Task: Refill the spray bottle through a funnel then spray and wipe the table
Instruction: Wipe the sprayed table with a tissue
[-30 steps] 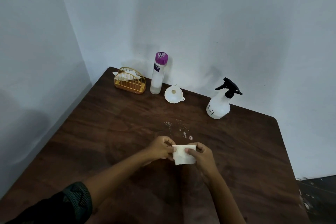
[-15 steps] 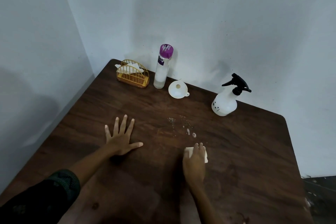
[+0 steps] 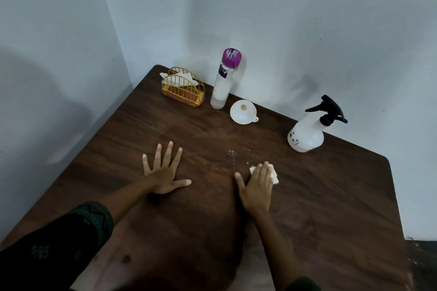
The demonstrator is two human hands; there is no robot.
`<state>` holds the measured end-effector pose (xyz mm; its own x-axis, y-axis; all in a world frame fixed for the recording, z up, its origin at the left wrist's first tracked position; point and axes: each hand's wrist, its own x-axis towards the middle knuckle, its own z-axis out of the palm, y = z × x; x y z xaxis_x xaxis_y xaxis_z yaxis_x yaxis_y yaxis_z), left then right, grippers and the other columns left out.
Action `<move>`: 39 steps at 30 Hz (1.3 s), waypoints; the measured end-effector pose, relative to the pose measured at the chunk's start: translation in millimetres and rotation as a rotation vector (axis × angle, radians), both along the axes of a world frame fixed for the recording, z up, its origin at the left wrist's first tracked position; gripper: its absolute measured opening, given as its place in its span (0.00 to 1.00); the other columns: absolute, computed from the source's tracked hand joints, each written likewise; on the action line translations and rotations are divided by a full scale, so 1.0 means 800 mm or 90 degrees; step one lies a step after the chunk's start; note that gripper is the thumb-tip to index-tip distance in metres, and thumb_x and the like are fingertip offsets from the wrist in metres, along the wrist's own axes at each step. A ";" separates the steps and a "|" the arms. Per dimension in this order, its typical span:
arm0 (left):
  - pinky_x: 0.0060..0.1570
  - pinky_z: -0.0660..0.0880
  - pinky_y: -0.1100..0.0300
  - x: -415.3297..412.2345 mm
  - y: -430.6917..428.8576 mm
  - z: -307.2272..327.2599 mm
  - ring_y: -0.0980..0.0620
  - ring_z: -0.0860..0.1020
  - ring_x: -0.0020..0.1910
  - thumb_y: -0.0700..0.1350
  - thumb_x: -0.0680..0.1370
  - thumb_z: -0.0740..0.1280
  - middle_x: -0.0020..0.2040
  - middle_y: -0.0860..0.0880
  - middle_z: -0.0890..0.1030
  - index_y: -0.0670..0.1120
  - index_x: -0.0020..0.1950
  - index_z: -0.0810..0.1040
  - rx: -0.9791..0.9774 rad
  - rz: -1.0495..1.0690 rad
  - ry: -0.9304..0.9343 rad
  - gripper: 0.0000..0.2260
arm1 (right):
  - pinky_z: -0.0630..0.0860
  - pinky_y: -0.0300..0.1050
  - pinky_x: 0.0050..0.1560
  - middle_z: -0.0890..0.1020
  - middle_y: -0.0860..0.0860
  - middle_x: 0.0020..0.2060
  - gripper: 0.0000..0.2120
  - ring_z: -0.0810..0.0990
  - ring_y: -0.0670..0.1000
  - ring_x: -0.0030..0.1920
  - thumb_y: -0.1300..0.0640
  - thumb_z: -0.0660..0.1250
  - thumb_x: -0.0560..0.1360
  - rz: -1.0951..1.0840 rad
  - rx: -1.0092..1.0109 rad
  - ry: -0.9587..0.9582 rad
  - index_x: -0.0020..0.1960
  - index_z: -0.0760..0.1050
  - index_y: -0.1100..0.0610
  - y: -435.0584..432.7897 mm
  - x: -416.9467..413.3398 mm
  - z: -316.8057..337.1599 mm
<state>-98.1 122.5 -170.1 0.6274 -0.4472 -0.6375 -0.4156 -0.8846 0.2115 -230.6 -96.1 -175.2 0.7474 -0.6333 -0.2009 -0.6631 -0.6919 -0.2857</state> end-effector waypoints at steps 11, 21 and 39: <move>0.67 0.32 0.34 0.000 -0.001 0.005 0.43 0.24 0.70 0.73 0.71 0.55 0.71 0.50 0.22 0.54 0.73 0.27 -0.001 0.003 0.009 0.46 | 0.48 0.45 0.75 0.56 0.57 0.75 0.45 0.50 0.52 0.76 0.29 0.41 0.74 0.217 -0.067 0.016 0.74 0.56 0.63 -0.008 -0.101 -0.021; 0.67 0.33 0.33 0.000 -0.002 0.005 0.43 0.24 0.70 0.72 0.71 0.55 0.71 0.50 0.22 0.54 0.73 0.27 0.000 -0.001 0.019 0.46 | 0.43 0.51 0.75 0.44 0.57 0.77 0.45 0.40 0.52 0.76 0.30 0.47 0.72 0.206 -0.018 0.055 0.76 0.46 0.62 -0.014 0.030 0.004; 0.66 0.31 0.33 -0.001 -0.002 0.006 0.43 0.24 0.70 0.71 0.72 0.56 0.71 0.50 0.22 0.54 0.73 0.28 -0.015 0.008 0.011 0.46 | 0.43 0.51 0.75 0.44 0.57 0.77 0.41 0.39 0.52 0.76 0.35 0.52 0.76 0.176 -0.019 0.065 0.76 0.46 0.63 -0.048 0.035 0.005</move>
